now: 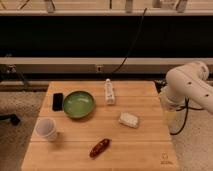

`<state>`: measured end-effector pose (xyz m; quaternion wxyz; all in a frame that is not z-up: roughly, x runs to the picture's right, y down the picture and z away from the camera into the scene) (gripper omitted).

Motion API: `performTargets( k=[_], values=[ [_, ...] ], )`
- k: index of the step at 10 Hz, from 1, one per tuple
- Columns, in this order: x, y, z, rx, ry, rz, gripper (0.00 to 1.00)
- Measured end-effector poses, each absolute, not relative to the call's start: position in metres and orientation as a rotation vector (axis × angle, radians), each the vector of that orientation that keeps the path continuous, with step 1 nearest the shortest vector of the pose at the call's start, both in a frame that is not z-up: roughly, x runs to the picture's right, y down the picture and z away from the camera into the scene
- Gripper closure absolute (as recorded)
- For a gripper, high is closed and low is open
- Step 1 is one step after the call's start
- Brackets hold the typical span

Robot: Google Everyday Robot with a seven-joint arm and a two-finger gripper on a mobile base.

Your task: Place the pepper on the white sponge

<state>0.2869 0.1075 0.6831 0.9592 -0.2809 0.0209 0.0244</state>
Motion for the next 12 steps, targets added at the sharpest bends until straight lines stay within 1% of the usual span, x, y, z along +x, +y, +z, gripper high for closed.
performTargets(
  k=[6,9,12],
  values=[
    [0.282,0.112,0.685,-0.577,0.044,0.025,0.20],
    [0.240,0.119,0.691,-0.593,0.030,-0.062,0.20],
    [0.224,0.127,0.693,-0.603,0.023,-0.135,0.20]
  ],
)
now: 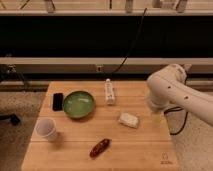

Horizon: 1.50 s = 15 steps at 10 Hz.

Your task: Place the pepper on the white sponge

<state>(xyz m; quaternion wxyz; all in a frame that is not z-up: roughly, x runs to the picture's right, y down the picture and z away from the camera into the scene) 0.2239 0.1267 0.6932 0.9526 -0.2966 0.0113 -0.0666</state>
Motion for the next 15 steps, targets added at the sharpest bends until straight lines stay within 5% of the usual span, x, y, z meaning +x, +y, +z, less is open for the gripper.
performTargets(
  k=[15],
  values=[
    [0.103,0.164,0.698,-0.634,-0.102,-0.565,0.20]
  ],
)
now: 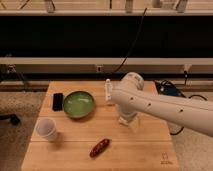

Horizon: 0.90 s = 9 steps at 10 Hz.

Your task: Place the pepper on the white sponge

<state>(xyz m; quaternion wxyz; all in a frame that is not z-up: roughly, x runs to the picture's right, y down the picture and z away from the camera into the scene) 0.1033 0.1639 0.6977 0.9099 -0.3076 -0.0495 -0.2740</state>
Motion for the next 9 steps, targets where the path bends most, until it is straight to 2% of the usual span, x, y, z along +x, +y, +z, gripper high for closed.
performTargets(
  k=[9],
  values=[
    [0.029,0.218,0.705,-0.629,-0.250,-0.733,0.20]
  ],
)
